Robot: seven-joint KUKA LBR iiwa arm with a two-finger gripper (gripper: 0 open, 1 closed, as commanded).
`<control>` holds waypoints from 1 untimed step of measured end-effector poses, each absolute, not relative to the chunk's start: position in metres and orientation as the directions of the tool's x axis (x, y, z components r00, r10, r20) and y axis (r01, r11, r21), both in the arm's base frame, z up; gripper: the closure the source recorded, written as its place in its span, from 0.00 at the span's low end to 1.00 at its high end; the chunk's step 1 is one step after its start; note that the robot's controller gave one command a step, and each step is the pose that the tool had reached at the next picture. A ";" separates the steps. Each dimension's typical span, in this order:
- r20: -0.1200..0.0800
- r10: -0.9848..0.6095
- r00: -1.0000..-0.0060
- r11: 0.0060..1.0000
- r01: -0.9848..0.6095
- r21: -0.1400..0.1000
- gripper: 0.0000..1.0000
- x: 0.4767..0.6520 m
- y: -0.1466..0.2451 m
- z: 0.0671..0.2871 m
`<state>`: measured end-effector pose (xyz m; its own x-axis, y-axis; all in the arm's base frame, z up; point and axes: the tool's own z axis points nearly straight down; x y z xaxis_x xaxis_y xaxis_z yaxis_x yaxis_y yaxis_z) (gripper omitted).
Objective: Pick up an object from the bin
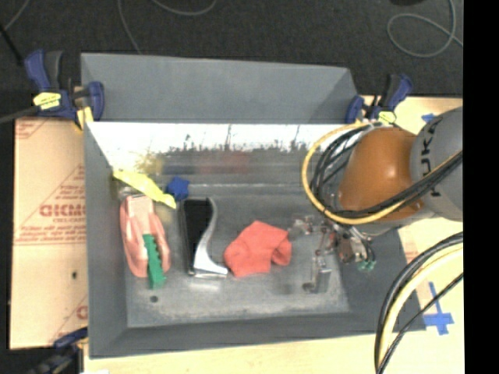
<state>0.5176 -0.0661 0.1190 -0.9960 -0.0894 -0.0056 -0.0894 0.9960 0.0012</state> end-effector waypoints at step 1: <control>-0.007 0.201 -0.980 0.980 0.201 -0.001 0.00 0.530 -0.059 0.101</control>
Offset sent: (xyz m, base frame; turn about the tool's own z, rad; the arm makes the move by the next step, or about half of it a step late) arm 0.0262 0.0507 -0.0490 -0.1783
